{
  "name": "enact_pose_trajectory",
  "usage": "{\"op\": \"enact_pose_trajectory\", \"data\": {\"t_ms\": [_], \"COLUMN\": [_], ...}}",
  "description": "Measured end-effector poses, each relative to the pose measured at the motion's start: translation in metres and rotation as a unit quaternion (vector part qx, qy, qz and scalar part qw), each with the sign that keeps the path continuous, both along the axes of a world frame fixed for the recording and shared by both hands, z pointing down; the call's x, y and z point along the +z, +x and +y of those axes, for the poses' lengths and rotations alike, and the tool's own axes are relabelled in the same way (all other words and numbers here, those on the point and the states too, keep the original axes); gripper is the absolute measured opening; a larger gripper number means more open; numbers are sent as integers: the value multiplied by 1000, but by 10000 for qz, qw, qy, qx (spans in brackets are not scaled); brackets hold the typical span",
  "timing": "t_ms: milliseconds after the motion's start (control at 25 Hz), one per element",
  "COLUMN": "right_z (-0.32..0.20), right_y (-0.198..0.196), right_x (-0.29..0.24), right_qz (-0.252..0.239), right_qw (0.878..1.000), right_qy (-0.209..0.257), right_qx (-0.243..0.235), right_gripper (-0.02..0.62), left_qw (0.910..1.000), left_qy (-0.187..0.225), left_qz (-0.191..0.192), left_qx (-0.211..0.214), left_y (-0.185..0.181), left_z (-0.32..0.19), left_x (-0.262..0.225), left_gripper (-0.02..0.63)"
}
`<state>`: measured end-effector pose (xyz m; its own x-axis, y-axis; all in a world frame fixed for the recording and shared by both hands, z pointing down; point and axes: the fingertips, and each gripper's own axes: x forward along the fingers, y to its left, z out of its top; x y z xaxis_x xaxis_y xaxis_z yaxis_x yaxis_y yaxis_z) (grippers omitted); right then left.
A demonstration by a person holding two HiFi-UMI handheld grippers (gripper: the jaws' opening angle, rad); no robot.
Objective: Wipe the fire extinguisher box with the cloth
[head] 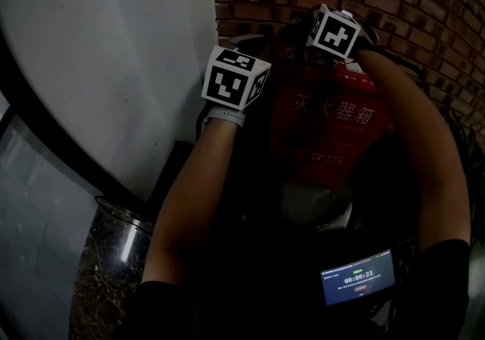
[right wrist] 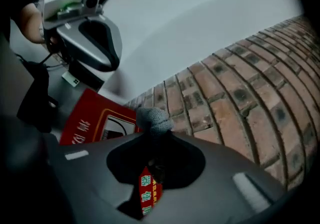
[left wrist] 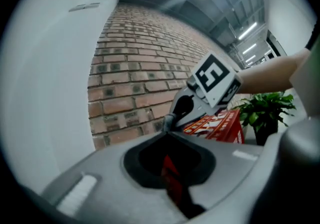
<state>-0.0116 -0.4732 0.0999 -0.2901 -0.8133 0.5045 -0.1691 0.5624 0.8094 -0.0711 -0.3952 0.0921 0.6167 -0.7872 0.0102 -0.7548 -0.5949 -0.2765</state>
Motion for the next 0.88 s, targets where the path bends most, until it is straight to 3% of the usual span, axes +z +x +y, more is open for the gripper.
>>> {"op": "enact_pose_trajectory", "data": {"t_ms": [200,400,720,880], "right_z": [-55,-74,-50,-29], "right_y": [18,14,2,-7], "right_x": [18,47,61,59], "right_qz": [142,244,69,-24], "right_qw": [9985,9964,9918,9919], "right_qy": [-324,-725,-1268,-1270], "right_qx": [425,372,147,-97], "right_gripper": [48,48,40,40], "left_qw": [9999,9997,9995,9993], "left_qy": [-128,-191,-295,-347], "left_qz": [18,-90,-80,-72], "left_qx": [76,84,103,109], "left_y": [-1,-5,-3,0], "left_z": [-14,-23,-22,-13], "left_x": [10,27,41,45], "left_gripper": [3,3,3,3]}}
